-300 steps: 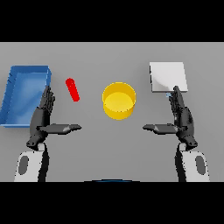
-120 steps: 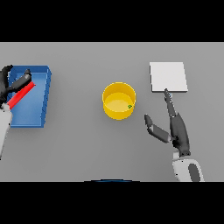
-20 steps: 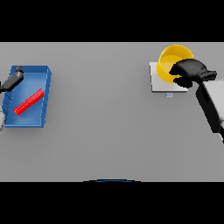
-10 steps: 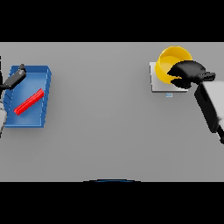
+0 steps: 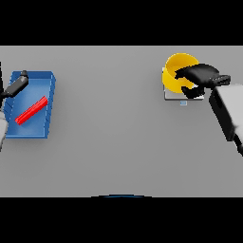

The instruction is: Pick up the red beaker and tilt it to pour out 1 green nut into yellow bowl. Pick up the yellow bowl and place it on the metallic measuring scale.

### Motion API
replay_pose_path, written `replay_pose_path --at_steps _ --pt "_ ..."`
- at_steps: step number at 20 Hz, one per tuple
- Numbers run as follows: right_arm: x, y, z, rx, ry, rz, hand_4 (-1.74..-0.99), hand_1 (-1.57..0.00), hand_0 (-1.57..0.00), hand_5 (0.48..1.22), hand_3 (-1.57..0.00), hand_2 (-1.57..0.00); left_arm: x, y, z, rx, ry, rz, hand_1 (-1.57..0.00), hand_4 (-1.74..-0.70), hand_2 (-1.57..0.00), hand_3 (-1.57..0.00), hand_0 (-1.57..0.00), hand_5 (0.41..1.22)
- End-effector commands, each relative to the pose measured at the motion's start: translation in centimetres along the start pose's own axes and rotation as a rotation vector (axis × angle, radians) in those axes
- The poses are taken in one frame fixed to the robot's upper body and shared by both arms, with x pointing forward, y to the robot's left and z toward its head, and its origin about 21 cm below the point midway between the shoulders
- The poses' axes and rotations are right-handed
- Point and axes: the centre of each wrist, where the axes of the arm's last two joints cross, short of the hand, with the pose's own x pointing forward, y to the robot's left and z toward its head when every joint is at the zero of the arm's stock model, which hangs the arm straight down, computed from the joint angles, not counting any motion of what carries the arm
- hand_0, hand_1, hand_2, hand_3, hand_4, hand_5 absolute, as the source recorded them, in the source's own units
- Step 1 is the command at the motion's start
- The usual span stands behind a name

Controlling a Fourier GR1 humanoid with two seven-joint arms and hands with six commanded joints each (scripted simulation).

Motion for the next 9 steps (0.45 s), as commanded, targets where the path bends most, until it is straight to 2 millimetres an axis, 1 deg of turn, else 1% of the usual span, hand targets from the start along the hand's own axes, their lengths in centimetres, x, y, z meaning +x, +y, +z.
replay_pose_path --at_steps 1,3,4,5,6,9 --pt "-0.12 0.10 0.02 -0.006 -0.002 0.001 -1.542 -0.12 -0.13 0.838 -0.36 -0.16 0.28 -0.21 -0.16 0.001 -0.003 0.004 0.00 -0.72 0.00 0.00 0.00 0.664" --pt "-0.23 0.85 -0.01 0.002 -0.001 -0.005 -1.530 -0.07 -0.08 0.809 -0.30 -0.10 0.28 -0.02 -0.12 0.008 -0.017 0.003 0.00 -0.73 0.00 0.00 0.00 0.665" --pt "-0.17 0.32 0.04 0.005 0.009 -0.013 -1.523 -0.06 -0.07 0.798 -0.27 -0.08 0.36 0.07 -0.02 0.009 -0.012 0.003 0.00 -0.72 0.00 0.00 0.00 0.664" --pt "-0.51 0.27 0.28 0.006 0.010 -0.015 -1.518 -0.05 -0.05 0.786 -0.24 -0.06 -0.12 0.18 0.01 0.010 -0.010 -0.003 0.00 -0.72 0.00 0.00 0.00 0.664" --pt "-0.69 0.49 0.33 0.016 0.024 -0.016 -1.509 -0.04 -0.04 0.774 -0.22 -0.05 0.41 0.25 -0.19 0.008 -0.010 -0.005 0.00 -0.72 0.00 0.00 0.00 0.664" --pt "-0.70 0.58 0.25 0.021 0.047 -0.021 -1.478 -0.02 -0.02 0.738 -0.15 -0.03 0.56 0.03 -0.12 0.002 -0.009 -0.003 0.00 -0.73 0.00 0.00 0.00 0.665"
